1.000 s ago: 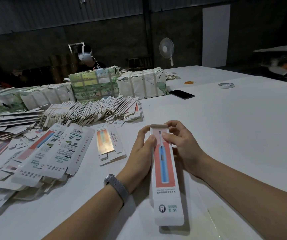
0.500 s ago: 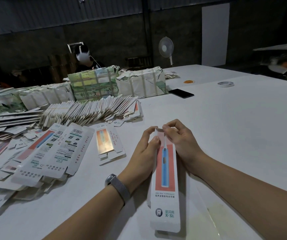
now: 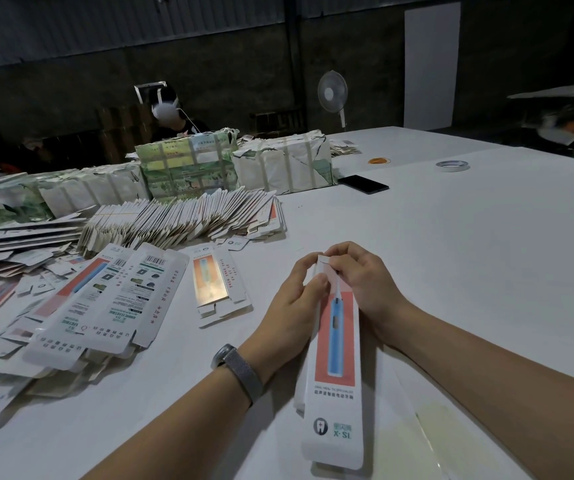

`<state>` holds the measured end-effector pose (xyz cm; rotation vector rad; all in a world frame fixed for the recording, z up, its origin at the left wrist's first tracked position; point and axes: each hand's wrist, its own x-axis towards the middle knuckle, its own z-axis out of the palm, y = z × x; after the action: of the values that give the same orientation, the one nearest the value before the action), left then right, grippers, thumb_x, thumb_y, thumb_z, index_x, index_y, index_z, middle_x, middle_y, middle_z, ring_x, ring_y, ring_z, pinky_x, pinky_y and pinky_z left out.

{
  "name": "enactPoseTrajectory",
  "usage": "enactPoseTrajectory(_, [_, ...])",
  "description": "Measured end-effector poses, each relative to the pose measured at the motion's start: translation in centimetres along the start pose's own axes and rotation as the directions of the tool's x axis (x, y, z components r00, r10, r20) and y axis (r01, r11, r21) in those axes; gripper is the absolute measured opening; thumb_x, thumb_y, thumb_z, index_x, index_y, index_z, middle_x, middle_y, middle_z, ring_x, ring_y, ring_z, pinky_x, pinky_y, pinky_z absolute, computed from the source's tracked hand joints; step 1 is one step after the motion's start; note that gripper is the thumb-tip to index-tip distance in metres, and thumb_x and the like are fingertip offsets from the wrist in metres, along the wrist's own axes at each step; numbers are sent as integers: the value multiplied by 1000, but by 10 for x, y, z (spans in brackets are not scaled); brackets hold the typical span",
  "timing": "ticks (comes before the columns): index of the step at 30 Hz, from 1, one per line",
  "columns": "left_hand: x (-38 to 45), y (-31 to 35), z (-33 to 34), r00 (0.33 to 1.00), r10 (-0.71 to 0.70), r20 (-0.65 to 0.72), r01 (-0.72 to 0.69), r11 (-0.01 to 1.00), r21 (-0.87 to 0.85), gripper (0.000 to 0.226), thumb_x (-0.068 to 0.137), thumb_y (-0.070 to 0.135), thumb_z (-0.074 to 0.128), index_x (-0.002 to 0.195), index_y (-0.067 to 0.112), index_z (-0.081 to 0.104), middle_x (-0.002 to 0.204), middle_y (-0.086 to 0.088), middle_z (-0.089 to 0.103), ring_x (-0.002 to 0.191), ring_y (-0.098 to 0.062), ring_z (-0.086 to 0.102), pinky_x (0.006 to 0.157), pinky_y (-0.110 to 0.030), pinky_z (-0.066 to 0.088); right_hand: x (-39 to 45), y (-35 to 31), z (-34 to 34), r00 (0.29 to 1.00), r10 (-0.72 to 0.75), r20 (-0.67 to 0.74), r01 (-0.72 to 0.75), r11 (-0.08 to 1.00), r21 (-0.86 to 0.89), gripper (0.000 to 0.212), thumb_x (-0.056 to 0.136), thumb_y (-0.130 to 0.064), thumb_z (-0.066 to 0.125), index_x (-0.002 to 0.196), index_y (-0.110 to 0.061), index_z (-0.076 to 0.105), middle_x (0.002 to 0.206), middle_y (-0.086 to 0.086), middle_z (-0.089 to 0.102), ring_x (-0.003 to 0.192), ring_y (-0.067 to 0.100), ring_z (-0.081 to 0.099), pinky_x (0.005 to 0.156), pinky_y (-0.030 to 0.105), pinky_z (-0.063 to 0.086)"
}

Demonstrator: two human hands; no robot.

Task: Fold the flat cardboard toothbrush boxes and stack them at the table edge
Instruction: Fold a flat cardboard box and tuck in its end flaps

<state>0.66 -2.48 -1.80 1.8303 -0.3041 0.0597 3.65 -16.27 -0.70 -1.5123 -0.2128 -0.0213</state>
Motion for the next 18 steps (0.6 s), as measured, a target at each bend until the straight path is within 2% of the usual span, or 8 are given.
enactPoseTrajectory(3, [0, 1, -1, 1000, 9, 10, -9, 1000, -6, 16, 101, 46, 43, 116, 51, 45, 86, 12, 74, 81, -13, 76, 69, -21, 57, 0, -1, 0, 1000, -22, -3, 21, 999, -38, 18, 100, -22, 54, 85, -21, 62, 73, -2, 67, 65, 18, 65, 64, 28, 57])
enactPoseTrajectory(6, [-1, 1, -1, 999, 16, 29, -16, 1000, 8, 15, 107, 40, 41, 118, 51, 44, 93, 6, 73, 81, -13, 75, 70, -20, 57, 0, -2, -2, 1000, -25, 10, 25, 998, -57, 20, 100, -21, 55, 82, -24, 63, 75, 0, 67, 65, 18, 65, 64, 29, 57])
enactPoseTrajectory(10, [-3, 2, -2, 999, 9, 50, -10, 1000, 20, 23, 108, 37, 38, 129, 47, 39, 97, 0, 72, 81, -15, 75, 70, -22, 58, -1, -3, -2, 1000, -15, 13, 15, 999, -31, 32, 99, -19, 55, 71, -31, 64, 74, 0, 66, 63, 16, 64, 61, 26, 55])
enactPoseTrajectory(18, [-4, 2, -3, 997, -2, 78, -1, 999, 38, 43, 108, 38, 37, 149, 41, 24, 108, 1, 69, 83, -11, 74, 72, -22, 58, 1, -4, 0, 1000, 5, 0, -5, 1000, -19, 33, 99, -20, 53, 71, -33, 62, 69, 0, 61, 62, 18, 57, 61, 29, 50])
